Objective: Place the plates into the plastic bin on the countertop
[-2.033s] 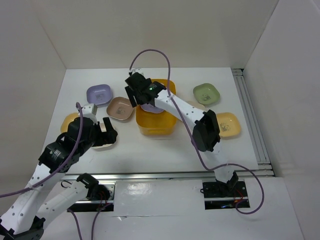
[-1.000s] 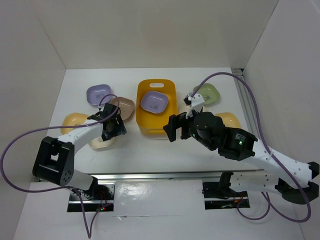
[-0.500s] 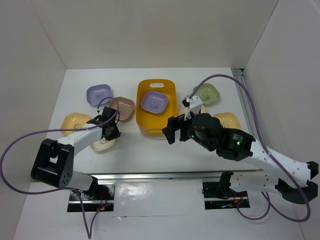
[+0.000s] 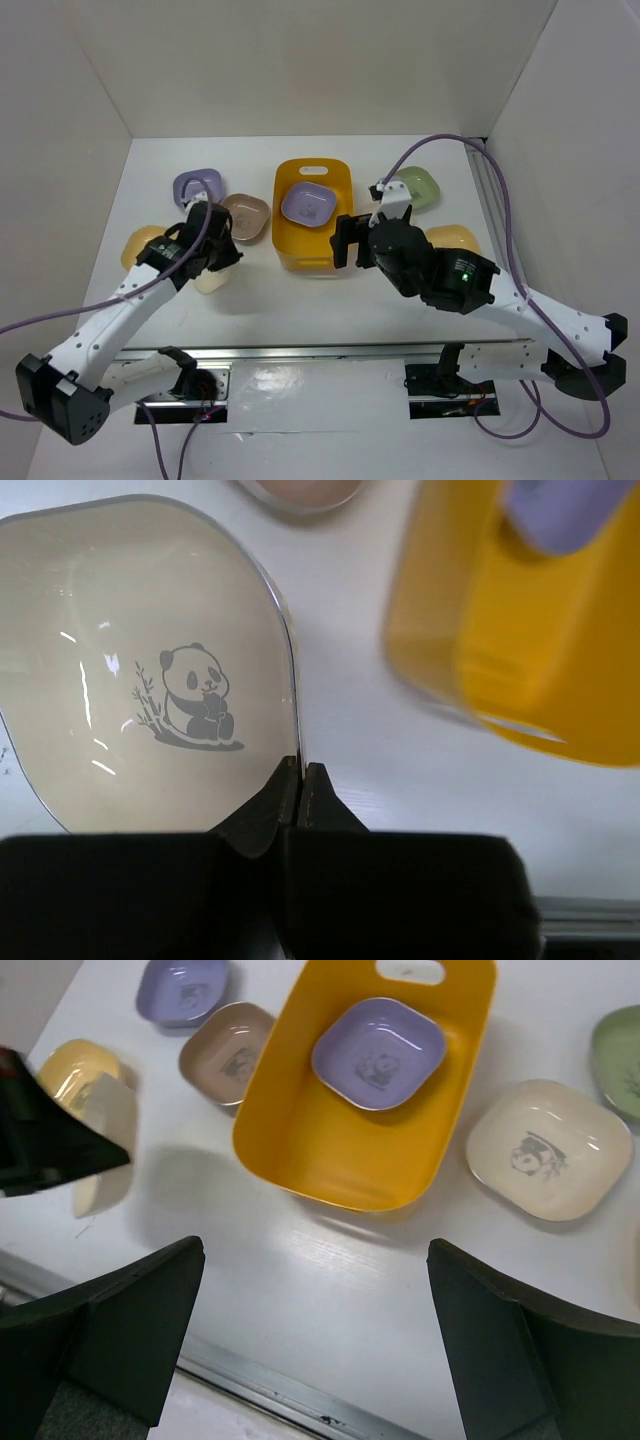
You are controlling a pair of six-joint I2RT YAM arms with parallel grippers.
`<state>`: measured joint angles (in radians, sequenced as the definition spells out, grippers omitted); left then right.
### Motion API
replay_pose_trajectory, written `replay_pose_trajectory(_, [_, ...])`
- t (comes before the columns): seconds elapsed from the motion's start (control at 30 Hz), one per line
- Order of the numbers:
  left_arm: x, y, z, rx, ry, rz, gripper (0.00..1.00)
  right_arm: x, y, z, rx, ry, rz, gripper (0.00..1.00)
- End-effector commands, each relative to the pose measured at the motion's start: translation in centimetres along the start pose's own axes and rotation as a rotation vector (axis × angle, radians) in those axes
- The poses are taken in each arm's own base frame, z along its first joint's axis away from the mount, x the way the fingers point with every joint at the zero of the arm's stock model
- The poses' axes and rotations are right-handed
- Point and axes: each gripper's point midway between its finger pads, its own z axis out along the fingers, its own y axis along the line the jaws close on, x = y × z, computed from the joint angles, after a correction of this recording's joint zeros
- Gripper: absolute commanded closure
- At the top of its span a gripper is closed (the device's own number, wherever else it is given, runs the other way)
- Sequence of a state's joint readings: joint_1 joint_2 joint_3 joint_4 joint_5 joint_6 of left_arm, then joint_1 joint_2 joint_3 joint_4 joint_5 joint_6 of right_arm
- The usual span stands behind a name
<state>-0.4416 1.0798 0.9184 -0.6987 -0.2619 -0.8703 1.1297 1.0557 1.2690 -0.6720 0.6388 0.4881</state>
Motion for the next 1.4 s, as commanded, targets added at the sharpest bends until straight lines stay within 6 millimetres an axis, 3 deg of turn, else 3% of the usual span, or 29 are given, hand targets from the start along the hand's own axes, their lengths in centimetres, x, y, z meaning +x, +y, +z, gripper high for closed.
replay_pose_trajectory(0.0, [-3.8, -3.2, -5.7, 0.121, -0.107, -0.013, 1.00, -2.0, -2.3, -1.0, 0.122, -0.073, 0.036, 0.00])
replay_pose_trajectory(0.07, [-5.8, -6.3, -9.1, 0.263, -0.155, 0.017, 1.00, -2.5, -2.8, -1.6, 0.132, -0.092, 0.058, 0.00])
replay_pose_trajectory(0.13, [-6.5, -9.1, -10.6, 0.368, -0.165, 0.091, 1.00, -3.1, -3.6, -2.3, 0.145, -0.114, 0.088, 0.00])
replay_pose_trajectory(0.2, [-7.7, -13.4, -12.1, 0.543, -0.173, 0.180, 1.00, -3.6, -4.3, -3.3, 0.148, -0.130, 0.109, 0.00])
replay_pose_trajectory(0.27, [-8.3, -16.4, -12.5, 0.648, -0.170, 0.250, 1.00, -4.1, -4.6, -3.9, 0.147, -0.148, 0.132, 0.00])
replay_pose_trajectory(0.3, [-9.3, -18.6, -14.2, 0.742, -0.187, 0.288, 1.00, -3.9, -4.8, -3.9, 0.152, -0.141, 0.124, 0.00])
replay_pose_trajectory(0.43, [-10.0, -23.4, -12.7, 0.817, -0.156, 0.431, 1.00, -4.0, -5.8, -5.0, 0.165, -0.137, 0.123, 0.00])
replay_pose_trajectory(0.47, [-9.6, -24.3, -10.6, 0.800, -0.135, 0.475, 1.00, -4.0, -6.3, -5.0, 0.186, -0.139, 0.119, 0.00])
replay_pose_trajectory(0.53, [-10.4, -26.1, -10.3, 0.808, -0.160, 0.508, 1.00, -4.0, -6.5, -5.2, 0.191, -0.132, 0.111, 0.00])
replay_pose_trajectory(0.57, [-9.9, -26.5, -9.4, 0.791, -0.152, 0.544, 1.00, -4.1, -6.6, -5.4, 0.187, -0.138, 0.117, 0.00])
replay_pose_trajectory(0.6, [-9.3, -27.1, -6.9, 0.752, -0.119, 0.563, 1.00, -4.3, -6.7, -5.6, 0.184, -0.143, 0.124, 0.00])
replay_pose_trajectory(0.63, [-9.6, -27.9, -6.5, 0.732, -0.143, 0.585, 1.00, -4.3, -6.7, -5.6, 0.184, -0.143, 0.124, 0.00])
replay_pose_trajectory(0.73, [-9.0, -28.0, -2.3, 0.620, -0.118, 0.658, 1.00, -4.6, -7.0, -6.1, 0.176, -0.155, 0.137, 0.00])
replay_pose_trajectory(0.9, [-7.5, -28.5, 1.4, 0.589, -0.090, 0.732, 1.00, -4.3, -7.0, -6.2, 0.173, -0.143, 0.119, 0.00])
replay_pose_trajectory(1.0, [-7.6, -28.0, 3.8, 0.516, -0.094, 0.740, 1.00, -3.9, -6.9, -6.0, 0.169, -0.132, 0.104, 0.00])
replay_pose_trajectory(1.37, [-6.4, -27.3, 8.7, 0.467, -0.073, 0.852, 1.00, -3.7, -6.8, -6.2, 0.135, -0.128, 0.105, 0.00])
